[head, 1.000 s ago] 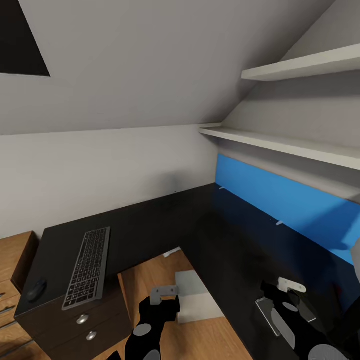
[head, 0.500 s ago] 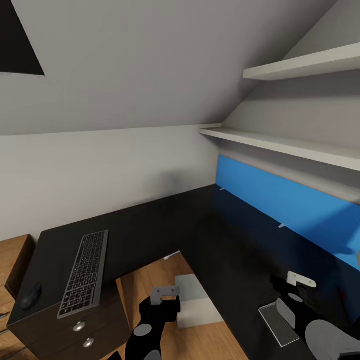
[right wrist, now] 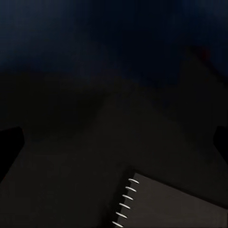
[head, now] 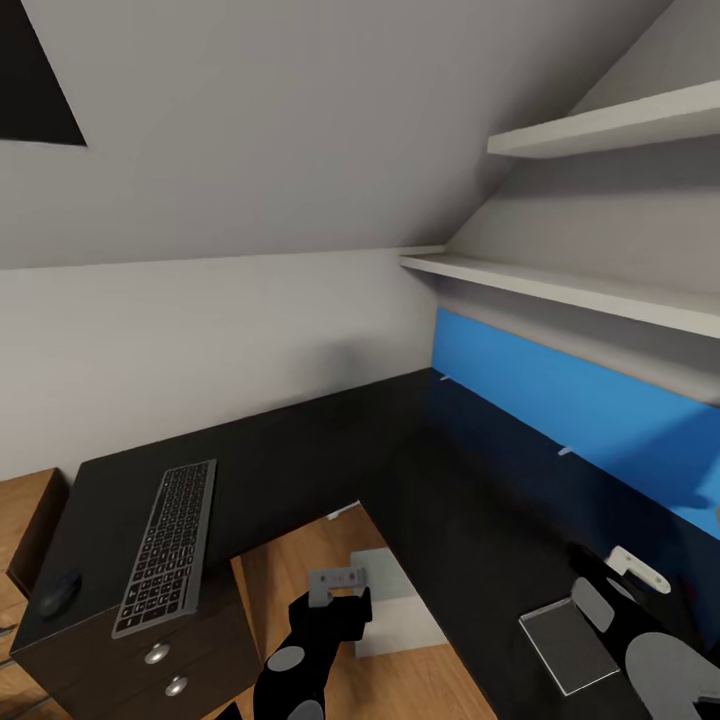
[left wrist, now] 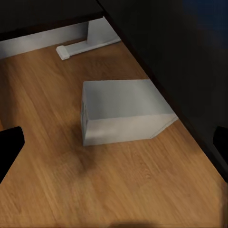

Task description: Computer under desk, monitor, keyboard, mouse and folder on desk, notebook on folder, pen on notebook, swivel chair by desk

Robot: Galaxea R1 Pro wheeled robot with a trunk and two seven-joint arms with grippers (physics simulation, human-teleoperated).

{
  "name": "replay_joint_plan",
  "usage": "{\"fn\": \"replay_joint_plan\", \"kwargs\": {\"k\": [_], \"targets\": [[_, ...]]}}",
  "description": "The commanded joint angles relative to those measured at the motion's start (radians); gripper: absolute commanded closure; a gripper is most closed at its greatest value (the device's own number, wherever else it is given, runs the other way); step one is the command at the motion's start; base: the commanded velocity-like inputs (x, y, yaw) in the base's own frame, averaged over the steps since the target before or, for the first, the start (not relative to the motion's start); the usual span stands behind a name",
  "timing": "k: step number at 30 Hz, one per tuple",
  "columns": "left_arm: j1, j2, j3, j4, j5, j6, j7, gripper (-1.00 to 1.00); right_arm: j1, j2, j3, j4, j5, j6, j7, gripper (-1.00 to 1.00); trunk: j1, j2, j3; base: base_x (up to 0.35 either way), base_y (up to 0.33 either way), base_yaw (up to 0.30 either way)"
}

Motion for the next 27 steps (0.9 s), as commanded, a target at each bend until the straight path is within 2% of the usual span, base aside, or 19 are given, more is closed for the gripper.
{"fn": "replay_joint_plan", "kwargs": {"k": [1, 6, 27], "targets": [[-0.001, 0.001, -0.002, -0.002, 0.005, 0.003, 0.007, -1.00, -0.001, 0.000, 0.000, -0.004, -0.012, -0.001, 0.001, -1.00, 0.004, -0.008, -0.005, 0.000, 0.000, 0.000], [-0.001, 0.002, -0.002, -0.003, 0.005, 0.003, 0.008, -1.00, -0.001, -0.001, -0.001, -0.016, -0.014, 0.042, 0.002, -1.00, 0.023, -0.043, -0.020, 0.000, 0.000, 0.000], [-0.001, 0.005, -0.002, -0.001, 0.007, 0.003, 0.008, -1.00, -0.001, -0.006, -0.002, -0.011, -0.015, 0.071, 0.013, -1.00, 0.104, -0.190, -0.086, 0.000, 0.000, 0.000]]}}
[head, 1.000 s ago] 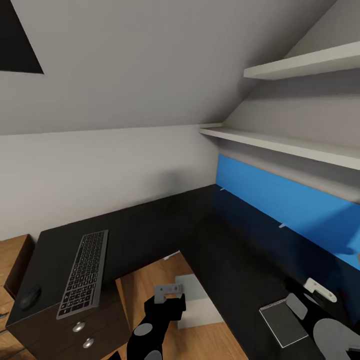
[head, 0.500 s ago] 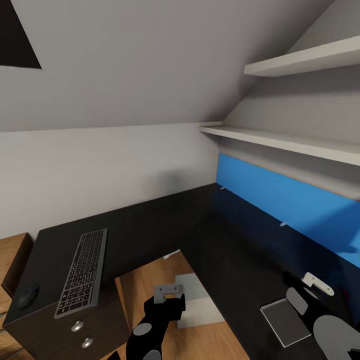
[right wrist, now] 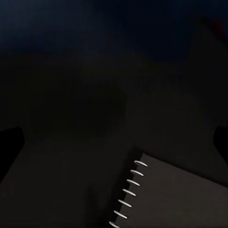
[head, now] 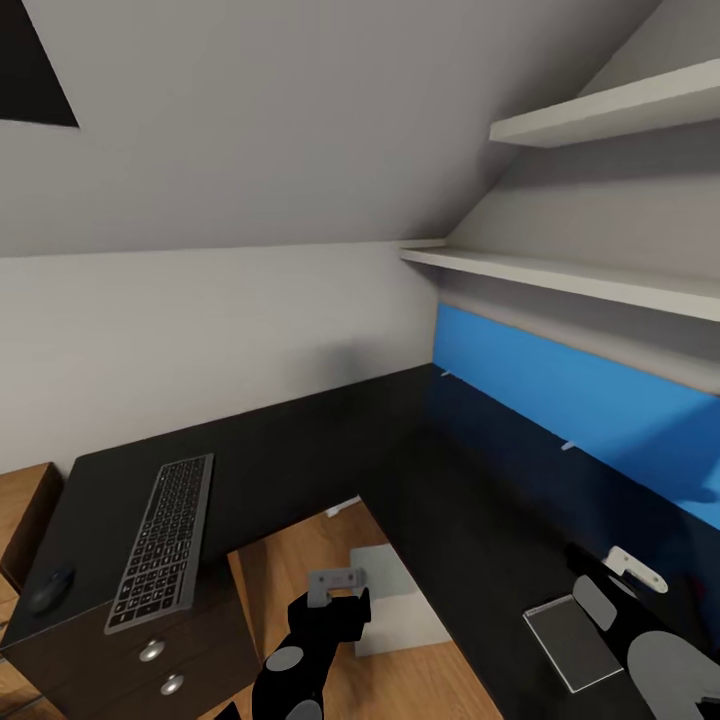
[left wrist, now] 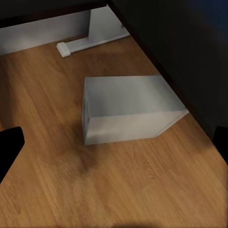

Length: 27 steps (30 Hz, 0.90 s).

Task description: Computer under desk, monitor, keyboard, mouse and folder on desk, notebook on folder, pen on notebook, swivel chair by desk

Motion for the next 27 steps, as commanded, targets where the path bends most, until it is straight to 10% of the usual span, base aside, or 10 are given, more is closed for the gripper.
{"fn": "replay_joint_plan", "kwargs": {"k": [1, 27], "targets": [[-0.001, 0.001, -0.002, -0.001, 0.004, 0.003, 0.007, -1.00, -0.001, 0.000, 0.000, 0.000, -0.011, -0.005, 0.000, -1.00, 0.004, -0.008, -0.005, 0.000, 0.000, 0.000], [-0.001, -0.001, -0.002, 0.004, 0.006, -0.006, 0.010, -1.00, -0.001, 0.000, 0.003, 0.000, -0.066, 0.062, 0.003, -1.00, 0.104, -0.190, -0.086, 0.000, 0.000, 0.000]]}}
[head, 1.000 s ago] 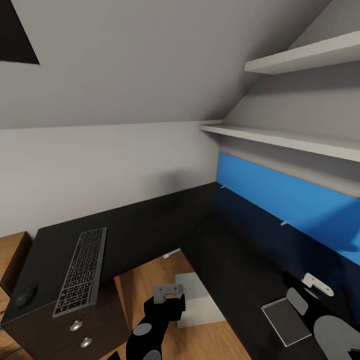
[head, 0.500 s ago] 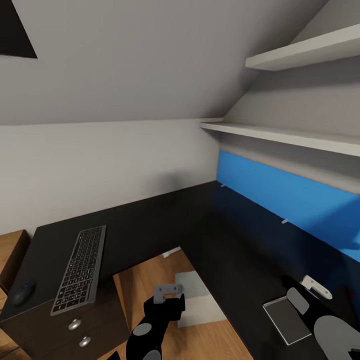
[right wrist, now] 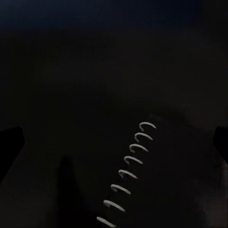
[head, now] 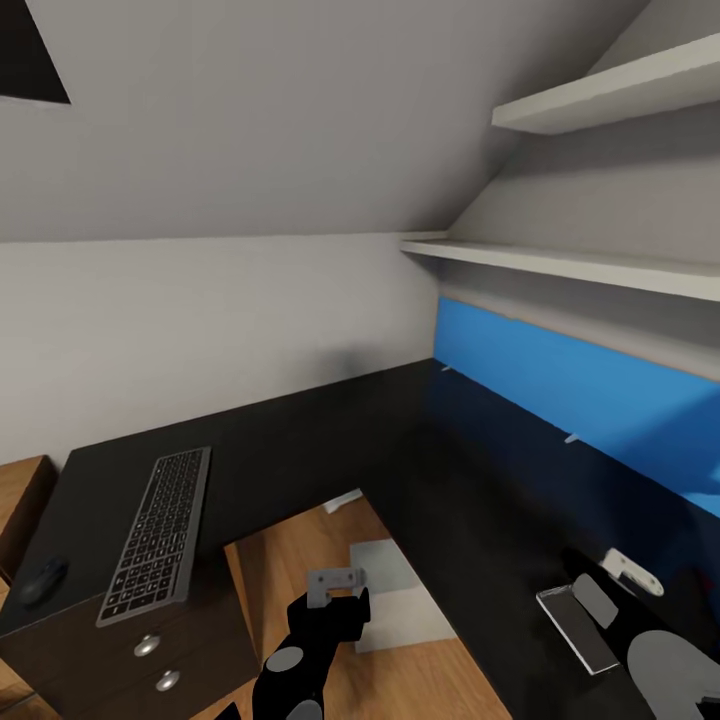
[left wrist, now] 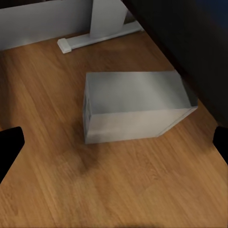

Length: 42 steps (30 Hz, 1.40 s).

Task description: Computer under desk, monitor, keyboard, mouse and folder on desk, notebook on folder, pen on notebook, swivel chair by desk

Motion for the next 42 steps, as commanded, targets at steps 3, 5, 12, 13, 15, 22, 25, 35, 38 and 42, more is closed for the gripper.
{"fn": "replay_joint_plan", "kwargs": {"k": [3, 5, 12, 13, 15, 22, 25, 35, 38, 42], "targets": [[-0.002, 0.001, -0.002, -0.001, 0.004, 0.003, 0.007, -1.00, 0.000, 0.001, -0.006, 0.005, -0.035, -0.005, 0.002, -1.00, 0.012, -0.022, -0.011, 0.000, 0.000, 0.000], [-0.002, 0.000, -0.002, -0.001, 0.005, 0.003, 0.007, -1.00, 0.000, 0.001, -0.006, 0.005, -0.035, -0.005, 0.002, -1.00, 0.019, -0.036, -0.017, 0.000, 0.000, 0.000], [-0.002, -0.001, -0.002, -0.001, 0.006, 0.003, 0.007, -1.00, 0.000, 0.001, -0.005, 0.004, -0.035, -0.005, 0.002, -1.00, 0.031, -0.057, -0.027, 0.000, 0.000, 0.000], [-0.002, -0.001, -0.002, -0.001, 0.006, 0.003, 0.007, -1.00, 0.000, 0.001, -0.005, 0.004, -0.035, -0.005, 0.002, -1.00, 0.031, -0.057, -0.027, 0.000, 0.000, 0.000], [-0.002, 0.000, -0.002, -0.001, 0.008, 0.003, 0.007, -1.00, 0.000, 0.001, -0.004, 0.004, -0.035, -0.005, 0.002, -1.00, 0.031, -0.057, -0.027, 0.000, 0.000, 0.000], [-0.002, 0.002, -0.001, 0.009, 0.054, 0.005, 0.004, -1.00, 0.000, 0.002, -0.004, 0.004, -0.035, -0.005, 0.002, -1.00, 0.031, -0.057, -0.027, 0.000, 0.000, 0.000], [-0.002, 0.003, 0.000, 0.016, 0.063, 0.005, 0.002, -1.00, 0.000, 0.002, -0.004, 0.004, -0.035, -0.005, 0.002, -1.00, 0.031, -0.057, -0.027, 0.000, 0.000, 0.000], [-0.002, 0.004, -0.001, 0.019, 0.066, 0.005, 0.001, -1.00, 0.000, 0.002, -0.004, 0.004, -0.035, -0.005, 0.002, -1.00, 0.031, -0.057, -0.027, -0.101, 0.113, 0.000], [-0.002, 0.003, -0.001, 0.019, 0.066, 0.005, 0.000, -1.00, 0.000, 0.002, -0.004, 0.003, -0.035, -0.005, 0.002, -1.00, 0.031, -0.057, -0.027, -0.025, 0.030, 0.000], [-0.002, 0.002, -0.001, 0.019, 0.065, 0.004, 0.000, -1.00, 0.000, 0.002, -0.004, 0.004, -0.035, -0.005, 0.002, -1.00, 0.031, -0.057, -0.027, -0.008, 0.073, 0.000]]}}
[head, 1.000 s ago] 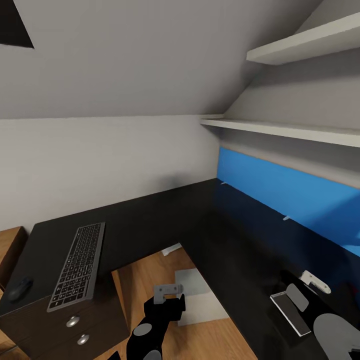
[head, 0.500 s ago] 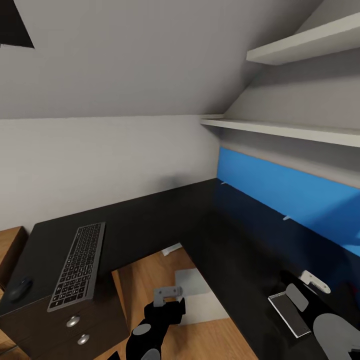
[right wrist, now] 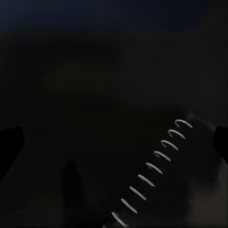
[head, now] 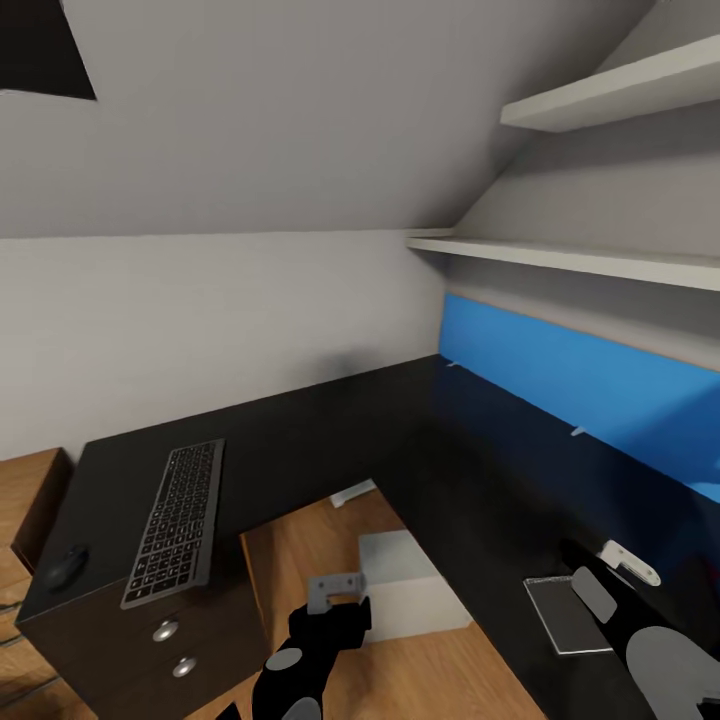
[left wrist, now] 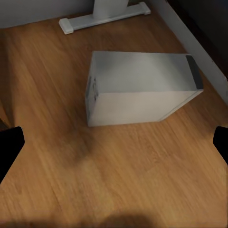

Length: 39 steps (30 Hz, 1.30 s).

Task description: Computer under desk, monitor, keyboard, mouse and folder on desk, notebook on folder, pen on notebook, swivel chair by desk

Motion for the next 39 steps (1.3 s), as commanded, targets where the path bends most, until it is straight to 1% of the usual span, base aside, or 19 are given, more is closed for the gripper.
{"fn": "replay_joint_plan", "kwargs": {"k": [1, 7, 16, 21, 34, 39], "targets": [[-0.002, 0.001, -0.002, -0.001, 0.004, 0.003, 0.007, -1.00, 0.000, 0.001, -0.003, 0.045, -0.028, -0.006, 0.000, -1.00, 0.000, -0.001, -0.001, -0.037, 0.198, 0.000], [-0.002, 0.001, -0.003, -0.001, 0.004, 0.002, 0.008, -1.00, 0.000, 0.001, -0.003, 0.045, -0.028, -0.006, 0.000, -1.00, 0.000, -0.001, -0.001, -0.026, 0.122, 0.000], [-0.002, 0.001, -0.003, -0.001, 0.004, 0.003, 0.008, -1.00, 0.000, 0.001, -0.003, 0.046, -0.028, -0.006, 0.000, -1.00, 0.000, -0.001, -0.001, -0.106, 0.120, 0.000], [-0.002, 0.001, -0.004, -0.001, 0.005, 0.003, 0.008, -1.00, 0.000, 0.001, -0.003, 0.045, -0.028, -0.006, 0.000, -1.00, 0.000, -0.001, -0.001, -0.238, 0.125, 0.000], [-0.002, -0.002, -0.004, -0.001, 0.005, 0.003, 0.008, -1.00, 0.000, 0.001, -0.003, 0.045, -0.028, -0.006, 0.000, -1.00, 0.000, -0.001, -0.001, -0.310, 0.009, 0.000], [-0.002, -0.001, -0.004, -0.001, 0.004, 0.003, 0.008, -1.00, 0.000, 0.001, -0.003, 0.045, -0.028, -0.006, 0.000, -1.00, 0.000, -0.001, -0.001, -0.163, 0.000, 0.000]]}}
